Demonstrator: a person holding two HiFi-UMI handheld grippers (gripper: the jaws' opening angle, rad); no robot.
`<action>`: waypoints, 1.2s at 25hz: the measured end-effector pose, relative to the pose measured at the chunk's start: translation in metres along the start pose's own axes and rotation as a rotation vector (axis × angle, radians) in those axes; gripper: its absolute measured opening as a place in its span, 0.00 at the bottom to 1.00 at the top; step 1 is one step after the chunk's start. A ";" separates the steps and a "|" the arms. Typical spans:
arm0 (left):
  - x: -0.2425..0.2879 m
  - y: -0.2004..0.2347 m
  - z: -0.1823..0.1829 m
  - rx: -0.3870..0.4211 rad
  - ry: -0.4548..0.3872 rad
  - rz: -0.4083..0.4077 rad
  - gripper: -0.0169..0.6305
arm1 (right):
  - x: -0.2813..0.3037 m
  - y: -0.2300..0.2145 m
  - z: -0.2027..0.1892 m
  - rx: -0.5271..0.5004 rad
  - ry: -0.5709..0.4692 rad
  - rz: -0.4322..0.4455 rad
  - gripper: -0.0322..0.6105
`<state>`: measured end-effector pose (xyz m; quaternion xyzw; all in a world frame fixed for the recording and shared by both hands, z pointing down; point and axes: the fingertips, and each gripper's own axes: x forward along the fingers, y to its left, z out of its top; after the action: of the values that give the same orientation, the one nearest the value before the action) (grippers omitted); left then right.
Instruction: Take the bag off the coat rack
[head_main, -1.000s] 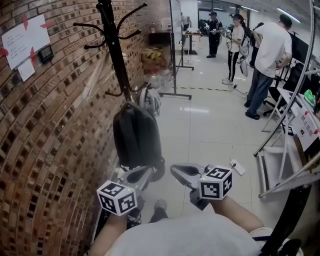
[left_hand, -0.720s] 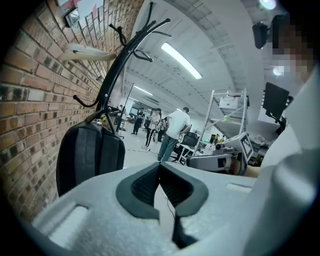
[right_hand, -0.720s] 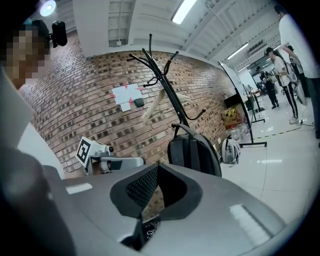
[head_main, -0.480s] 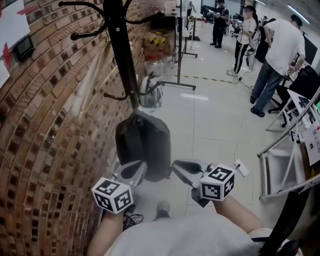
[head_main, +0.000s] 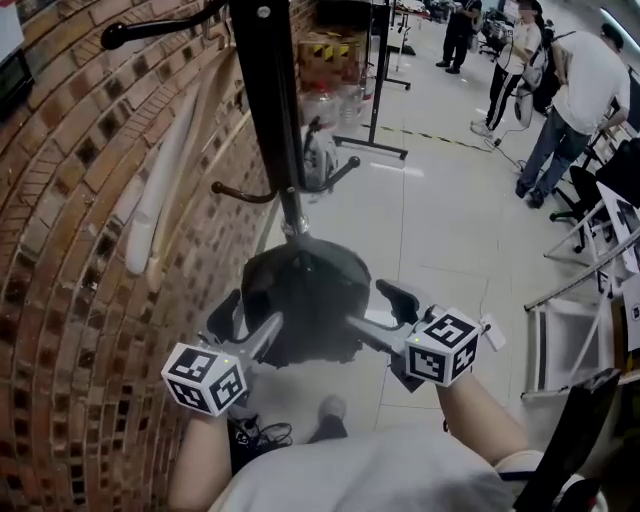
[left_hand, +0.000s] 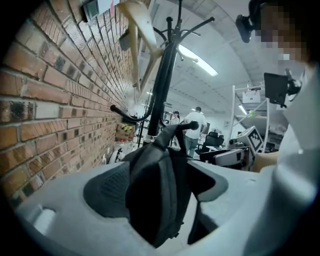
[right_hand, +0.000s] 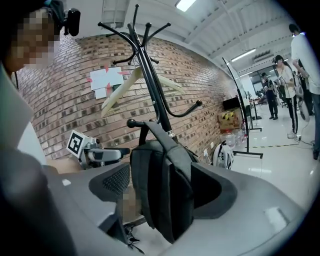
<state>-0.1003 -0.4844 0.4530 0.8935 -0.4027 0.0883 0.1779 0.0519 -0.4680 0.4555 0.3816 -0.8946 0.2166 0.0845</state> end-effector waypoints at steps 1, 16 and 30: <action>0.005 0.008 -0.001 0.000 0.009 0.001 0.60 | 0.007 -0.005 0.002 -0.004 0.005 0.001 0.65; 0.057 0.040 -0.014 0.004 0.082 -0.150 0.72 | 0.077 -0.058 -0.031 0.019 0.101 0.019 0.74; 0.044 0.018 -0.006 -0.016 0.083 -0.114 0.40 | 0.062 -0.043 -0.024 -0.024 0.122 -0.005 0.31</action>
<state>-0.0844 -0.5232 0.4767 0.9092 -0.3440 0.1118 0.2062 0.0389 -0.5237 0.5100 0.3688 -0.8894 0.2285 0.1442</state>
